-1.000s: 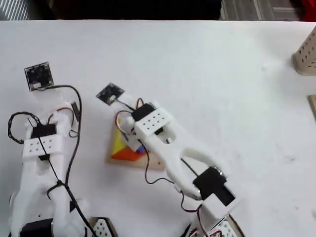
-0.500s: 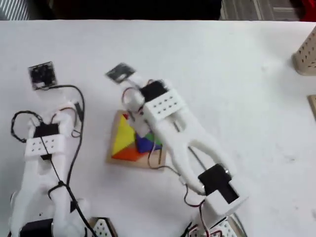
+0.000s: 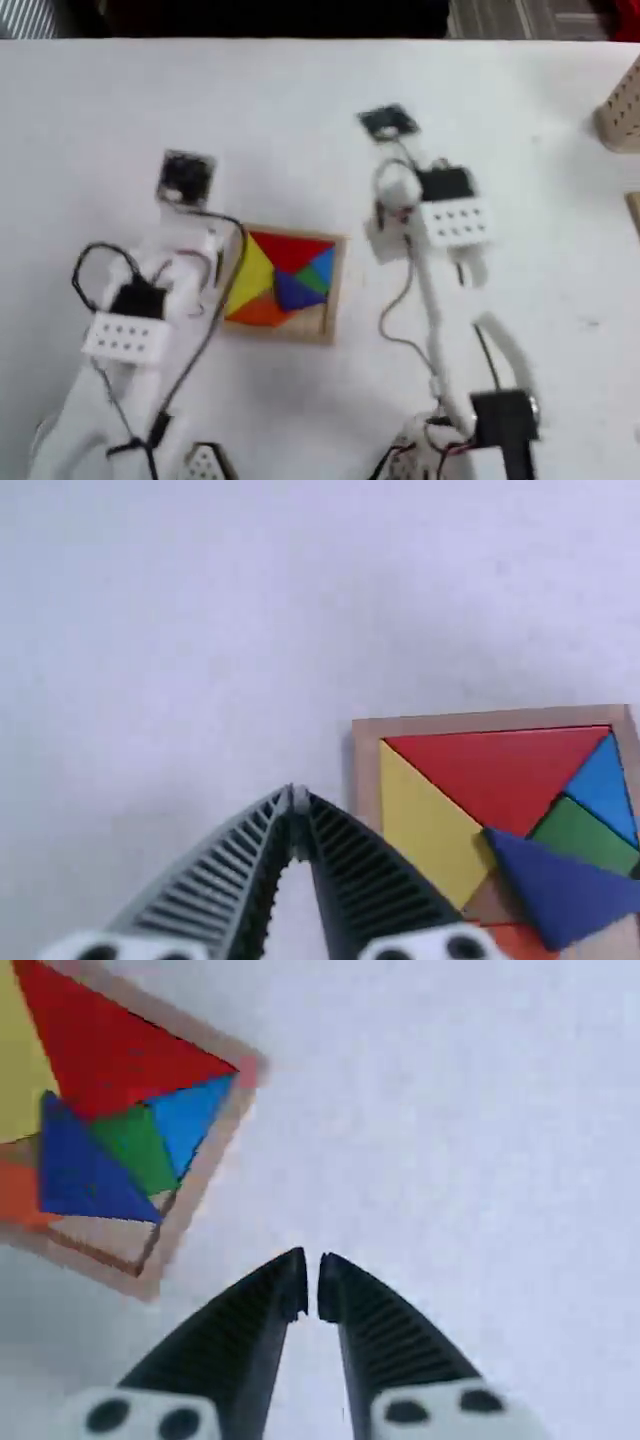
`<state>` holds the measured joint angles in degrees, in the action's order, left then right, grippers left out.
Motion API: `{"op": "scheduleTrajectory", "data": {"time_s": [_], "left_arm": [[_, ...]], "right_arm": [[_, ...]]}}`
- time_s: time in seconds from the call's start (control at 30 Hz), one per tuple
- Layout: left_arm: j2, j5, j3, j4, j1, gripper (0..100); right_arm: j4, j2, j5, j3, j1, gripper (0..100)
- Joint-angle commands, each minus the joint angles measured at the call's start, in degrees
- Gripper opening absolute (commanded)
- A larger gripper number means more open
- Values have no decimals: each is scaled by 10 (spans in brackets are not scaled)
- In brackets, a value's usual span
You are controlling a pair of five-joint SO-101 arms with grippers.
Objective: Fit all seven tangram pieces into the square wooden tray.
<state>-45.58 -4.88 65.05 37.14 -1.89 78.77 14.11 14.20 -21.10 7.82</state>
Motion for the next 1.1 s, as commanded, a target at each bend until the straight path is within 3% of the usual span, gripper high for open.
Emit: {"op": "scheduleTrajectory", "data": {"time_s": [0.0,0.2,0.4,0.53,0.87,1.07], "left_arm": [[-60,-3,4,46,-69,24],[-67,-2,4,110,-206,24],[-66,-5,-34,220,-338,24],[-47,-33,-36,226,-367,24],[159,-33,-134,221,-445,24],[167,-1,-142,182,-420,24]], "right_arm": [[-59,73,-5,-119,-102,18],[-201,145,-1,-303,-249,18],[-233,161,0,-341,-268,18],[-233,161,0,-342,-269,18],[-234,161,0,-341,-270,18],[-234,161,0,-341,-270,18]]}}
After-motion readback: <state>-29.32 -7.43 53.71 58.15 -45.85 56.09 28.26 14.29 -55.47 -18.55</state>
